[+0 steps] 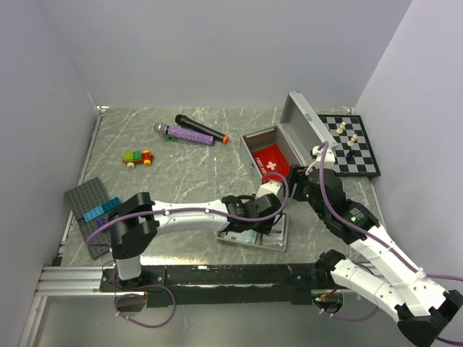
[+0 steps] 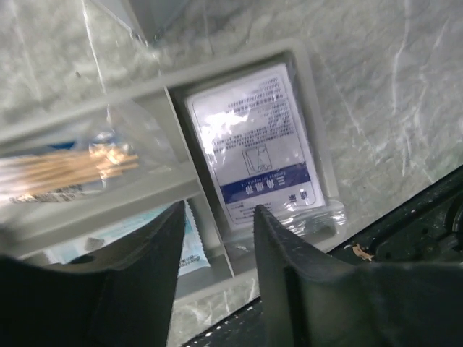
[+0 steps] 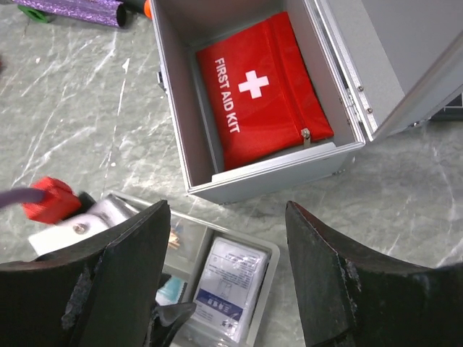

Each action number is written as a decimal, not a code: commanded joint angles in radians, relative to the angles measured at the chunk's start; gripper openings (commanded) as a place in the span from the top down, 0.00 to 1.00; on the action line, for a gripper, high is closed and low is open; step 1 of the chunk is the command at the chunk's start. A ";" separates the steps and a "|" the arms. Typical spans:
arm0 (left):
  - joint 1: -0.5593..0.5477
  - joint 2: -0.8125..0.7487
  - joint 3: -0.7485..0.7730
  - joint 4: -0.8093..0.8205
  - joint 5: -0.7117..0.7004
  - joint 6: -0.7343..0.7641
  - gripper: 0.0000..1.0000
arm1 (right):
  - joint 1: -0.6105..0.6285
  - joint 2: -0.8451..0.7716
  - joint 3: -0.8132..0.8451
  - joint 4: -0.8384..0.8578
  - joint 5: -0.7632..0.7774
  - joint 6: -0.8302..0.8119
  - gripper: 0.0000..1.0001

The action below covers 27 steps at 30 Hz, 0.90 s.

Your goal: Organize the medicine kit

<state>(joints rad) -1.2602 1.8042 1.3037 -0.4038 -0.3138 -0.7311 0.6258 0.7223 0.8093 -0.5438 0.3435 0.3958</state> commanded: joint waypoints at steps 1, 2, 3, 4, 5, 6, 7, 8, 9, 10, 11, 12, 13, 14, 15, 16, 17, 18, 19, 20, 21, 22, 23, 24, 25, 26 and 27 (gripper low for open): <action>-0.021 0.043 0.017 -0.046 -0.008 -0.057 0.55 | 0.006 -0.015 -0.001 0.016 -0.023 0.015 0.28; -0.021 0.049 0.016 -0.046 -0.013 -0.062 0.55 | 0.006 -0.020 -0.004 0.018 -0.024 0.017 0.28; -0.019 0.058 0.016 -0.047 -0.016 -0.067 0.57 | 0.006 -0.026 -0.009 0.018 -0.026 0.017 0.28; -0.021 0.066 0.016 -0.052 -0.016 -0.068 0.58 | 0.006 -0.032 -0.010 0.018 -0.024 0.018 0.28; -0.021 0.073 0.016 -0.052 -0.019 -0.068 0.58 | 0.006 -0.035 -0.012 0.013 -0.024 0.021 0.28; -0.021 0.083 0.014 -0.052 -0.016 -0.065 0.59 | 0.006 -0.041 -0.013 0.012 -0.023 0.024 0.28; -0.019 0.089 0.014 -0.049 -0.013 -0.060 0.59 | 0.006 -0.043 -0.013 0.010 -0.024 0.028 0.28; -0.021 0.096 0.014 -0.046 -0.008 -0.057 0.59 | 0.006 -0.047 -0.015 0.008 -0.023 0.028 0.28; -0.019 0.102 0.012 -0.043 -0.008 -0.053 0.60 | 0.006 -0.050 -0.013 0.005 -0.023 0.029 0.28; -0.019 0.110 0.009 -0.037 -0.010 -0.050 0.61 | 0.006 -0.053 -0.013 0.002 -0.023 0.029 0.28; -0.019 0.118 0.009 -0.035 -0.007 -0.045 0.64 | 0.006 -0.057 -0.012 0.001 -0.021 0.029 0.28; -0.019 0.124 0.006 -0.027 -0.007 -0.041 0.67 | 0.006 -0.058 -0.009 -0.004 -0.020 0.029 0.28; -0.019 0.132 0.000 -0.018 -0.004 -0.039 0.71 | 0.006 -0.063 -0.006 -0.007 -0.018 0.029 0.28; -0.019 0.138 -0.003 -0.013 0.001 -0.037 0.76 | 0.006 -0.066 -0.002 -0.010 -0.017 0.028 0.28; -0.019 0.141 -0.006 -0.012 -0.001 -0.036 0.80 | 0.006 -0.069 -0.001 -0.013 -0.014 0.026 0.28; -0.019 0.139 -0.009 -0.010 -0.004 -0.034 0.85 | 0.006 -0.072 0.001 -0.015 -0.012 0.026 0.28; -0.019 0.135 -0.012 -0.006 -0.010 -0.034 0.88 | 0.006 -0.075 0.002 -0.016 -0.011 0.025 0.28; -0.019 0.124 -0.024 -0.003 -0.016 -0.033 0.92 | 0.006 -0.077 0.004 -0.018 -0.009 0.025 0.28; -0.019 0.107 -0.040 0.006 -0.024 -0.030 0.96 | 0.006 -0.078 0.005 -0.019 -0.011 0.025 0.28; -0.019 0.084 -0.053 0.017 -0.031 -0.027 0.98 | 0.006 -0.077 0.008 -0.021 -0.011 0.023 0.28; -0.019 0.061 -0.067 0.025 -0.036 -0.019 0.99 | 0.006 -0.075 0.011 -0.022 -0.011 0.023 0.28; -0.019 0.041 -0.079 0.029 -0.039 -0.008 0.99 | 0.006 -0.073 0.014 -0.022 -0.009 0.021 0.28; -0.019 0.012 -0.093 0.031 -0.041 0.005 0.99 | 0.006 -0.070 0.017 -0.022 -0.008 0.020 0.28; -0.019 -0.009 -0.107 0.028 -0.042 0.013 0.99 | 0.006 -0.067 0.022 -0.021 -0.006 0.018 0.28; -0.019 -0.031 -0.118 0.020 -0.044 0.027 0.99 | 0.006 -0.063 0.024 -0.019 -0.005 0.017 0.28; -0.019 -0.055 -0.130 0.011 -0.051 0.036 0.99 | 0.006 -0.060 0.027 -0.018 -0.003 0.015 0.28; -0.019 -0.081 -0.142 -0.003 -0.059 0.039 0.99 | 0.006 -0.055 0.030 -0.016 -0.001 0.014 0.28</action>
<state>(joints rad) -1.2762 1.8389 1.1938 -0.3805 -0.3359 -0.7353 0.6258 0.6609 0.7929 -0.5797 0.3317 0.4110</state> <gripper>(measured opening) 0.028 0.718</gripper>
